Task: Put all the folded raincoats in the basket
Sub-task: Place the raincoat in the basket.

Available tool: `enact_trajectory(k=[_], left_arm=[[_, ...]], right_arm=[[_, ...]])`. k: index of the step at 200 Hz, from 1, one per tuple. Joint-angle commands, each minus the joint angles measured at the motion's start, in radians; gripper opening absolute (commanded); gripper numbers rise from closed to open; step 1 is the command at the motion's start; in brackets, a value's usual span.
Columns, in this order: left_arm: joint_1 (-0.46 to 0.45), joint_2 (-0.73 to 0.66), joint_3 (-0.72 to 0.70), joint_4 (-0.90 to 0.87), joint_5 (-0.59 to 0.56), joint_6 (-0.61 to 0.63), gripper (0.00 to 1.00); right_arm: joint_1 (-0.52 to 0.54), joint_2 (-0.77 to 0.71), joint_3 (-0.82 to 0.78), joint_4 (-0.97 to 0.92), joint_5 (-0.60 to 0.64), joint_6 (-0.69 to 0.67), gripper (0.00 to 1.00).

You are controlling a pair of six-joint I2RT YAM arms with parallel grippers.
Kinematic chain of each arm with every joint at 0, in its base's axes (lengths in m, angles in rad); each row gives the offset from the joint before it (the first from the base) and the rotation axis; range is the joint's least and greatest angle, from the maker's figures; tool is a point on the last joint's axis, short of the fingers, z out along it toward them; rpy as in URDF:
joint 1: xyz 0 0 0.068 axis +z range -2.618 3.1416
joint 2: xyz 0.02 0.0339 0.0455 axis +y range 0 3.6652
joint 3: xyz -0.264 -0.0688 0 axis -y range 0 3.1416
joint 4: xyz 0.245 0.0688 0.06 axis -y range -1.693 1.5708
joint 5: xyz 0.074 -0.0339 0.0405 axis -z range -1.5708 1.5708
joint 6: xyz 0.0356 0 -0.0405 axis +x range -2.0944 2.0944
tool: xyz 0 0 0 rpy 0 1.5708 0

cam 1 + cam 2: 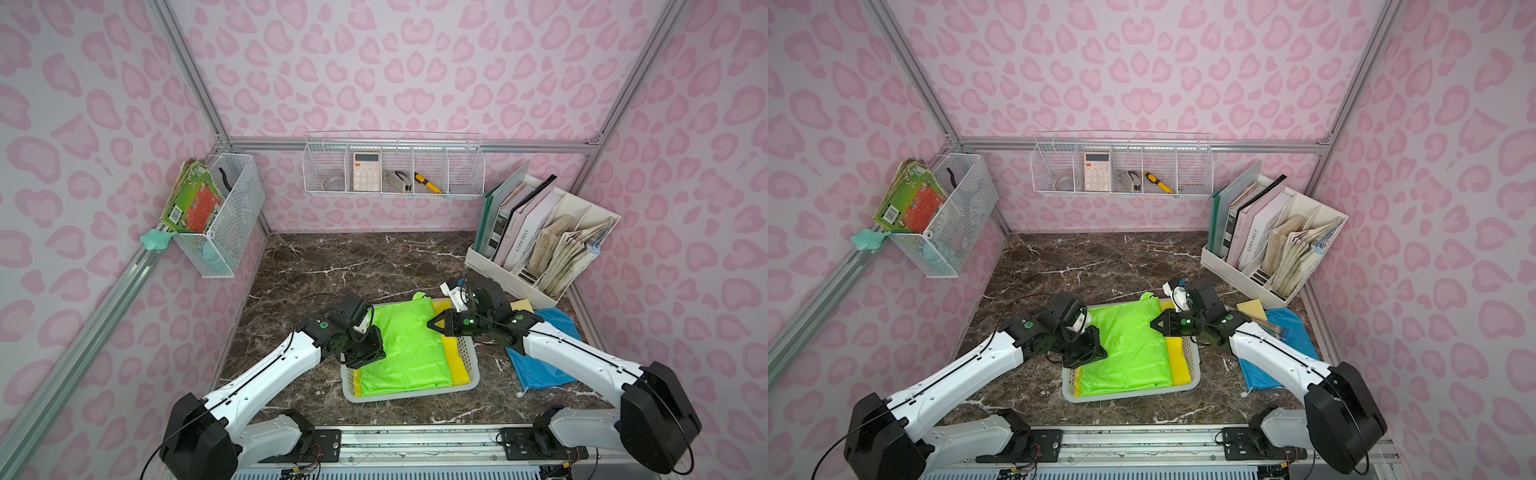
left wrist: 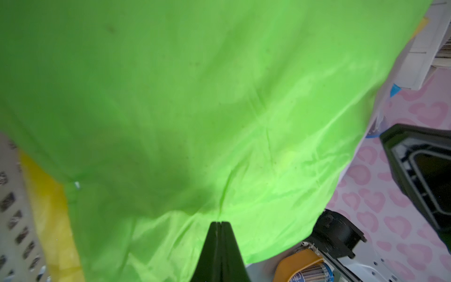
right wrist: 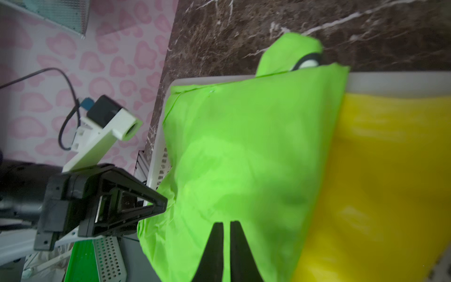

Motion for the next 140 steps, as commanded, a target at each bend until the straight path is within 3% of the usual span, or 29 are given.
enact_trajectory(k=[1,21,42,72,92,106,121,140], left_arm=[[-0.03,-0.022,-0.013,0.006,0.081,0.003,0.0],[-0.07,-0.059,-0.061,0.013,0.058,-0.026,0.0],[-0.076,-0.067,-0.129,0.016,0.03,-0.061,0.0],[-0.077,-0.039,-0.112,-0.09,-0.067,-0.054,0.0],[-0.072,-0.036,-0.041,-0.209,-0.165,-0.032,0.0],[-0.066,-0.038,0.023,-0.269,-0.216,-0.014,0.0],[-0.059,-0.043,0.096,-0.313,-0.259,-0.002,0.24],[-0.053,-0.048,0.168,-0.321,-0.288,0.017,0.33]], right_arm=[[0.068,-0.036,-0.037,-0.104,-0.013,-0.016,0.12],[0.13,-0.066,-0.108,-0.106,0.039,0.012,0.12],[0.128,-0.082,-0.187,-0.075,0.067,0.05,0.11],[0.094,-0.079,-0.131,-0.149,0.17,0.008,0.12],[0.047,-0.086,-0.06,-0.207,0.204,-0.026,0.2],[-0.001,-0.1,-0.014,-0.238,0.208,-0.053,0.33],[-0.07,-0.119,0.028,-0.295,0.269,-0.061,0.47],[-0.228,-0.148,0.034,-0.345,0.333,-0.071,0.57]])
